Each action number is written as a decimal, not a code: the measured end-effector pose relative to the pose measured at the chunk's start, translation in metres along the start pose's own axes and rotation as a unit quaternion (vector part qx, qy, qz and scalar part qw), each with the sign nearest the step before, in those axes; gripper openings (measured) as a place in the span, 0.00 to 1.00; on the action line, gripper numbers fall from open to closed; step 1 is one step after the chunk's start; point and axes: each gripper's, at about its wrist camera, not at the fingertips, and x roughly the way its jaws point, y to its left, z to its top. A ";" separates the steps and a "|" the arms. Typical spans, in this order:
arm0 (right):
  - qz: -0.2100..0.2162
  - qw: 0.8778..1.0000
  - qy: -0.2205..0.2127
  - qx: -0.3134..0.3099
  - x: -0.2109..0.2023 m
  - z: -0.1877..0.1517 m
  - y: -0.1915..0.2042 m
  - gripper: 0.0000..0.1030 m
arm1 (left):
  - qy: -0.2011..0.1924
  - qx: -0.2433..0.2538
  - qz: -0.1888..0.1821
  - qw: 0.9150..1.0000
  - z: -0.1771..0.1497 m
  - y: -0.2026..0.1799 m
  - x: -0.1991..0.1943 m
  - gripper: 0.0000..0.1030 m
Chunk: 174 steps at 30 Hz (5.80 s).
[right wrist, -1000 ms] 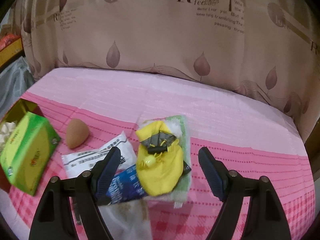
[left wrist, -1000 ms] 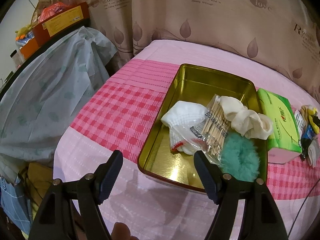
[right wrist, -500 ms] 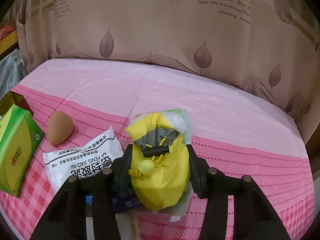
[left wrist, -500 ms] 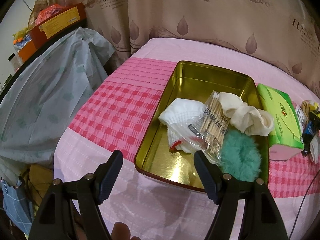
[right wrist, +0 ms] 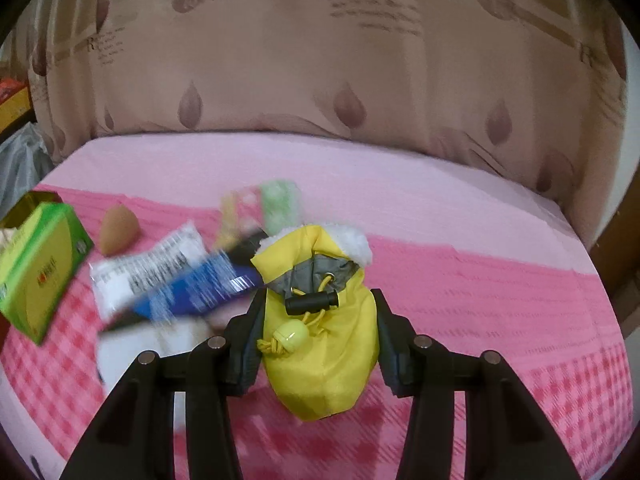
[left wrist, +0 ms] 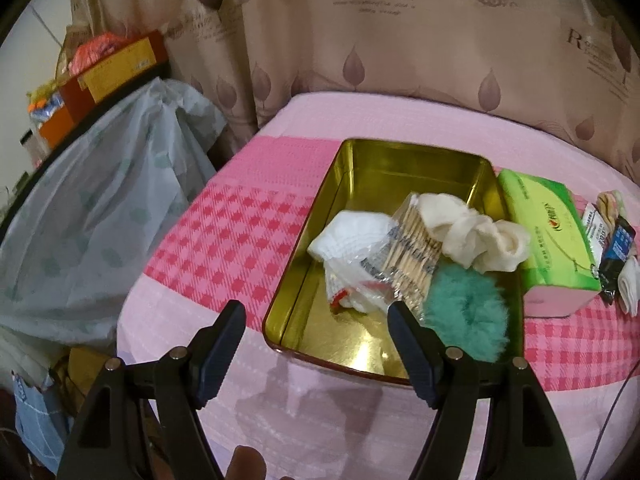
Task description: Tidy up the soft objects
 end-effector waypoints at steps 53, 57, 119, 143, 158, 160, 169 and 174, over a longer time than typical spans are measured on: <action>-0.005 0.995 0.059 0.084 0.011 -0.061 -0.085 0.47 | 0.056 0.321 -0.286 0.901 -0.010 -0.372 -0.004 0.34; -0.004 0.995 0.059 0.084 0.011 -0.061 -0.085 0.47 | 0.061 0.315 -0.291 0.901 -0.009 -0.373 -0.006 0.27; -0.013 0.995 0.062 0.073 0.015 -0.063 -0.084 0.48 | 0.044 0.048 -0.072 0.995 0.109 -0.065 0.056 0.26; -0.013 0.996 0.061 0.071 0.016 -0.063 -0.084 0.49 | 0.081 0.039 -0.038 0.995 0.100 -0.050 0.109 0.32; -0.014 0.996 0.061 0.071 0.016 -0.063 -0.083 0.50 | 0.069 0.059 -0.028 0.996 0.092 -0.050 0.094 0.43; -0.013 0.996 0.061 0.071 0.016 -0.063 -0.083 0.50 | 0.067 0.061 -0.026 0.996 0.091 -0.050 0.092 0.44; -0.014 0.996 0.061 0.070 0.016 -0.063 -0.083 0.51 | 0.064 0.067 -0.036 0.995 0.091 -0.049 0.077 0.45; -0.014 0.996 0.061 0.070 0.016 -0.063 -0.084 0.51 | 0.054 0.063 -0.040 0.996 0.089 -0.045 0.062 0.45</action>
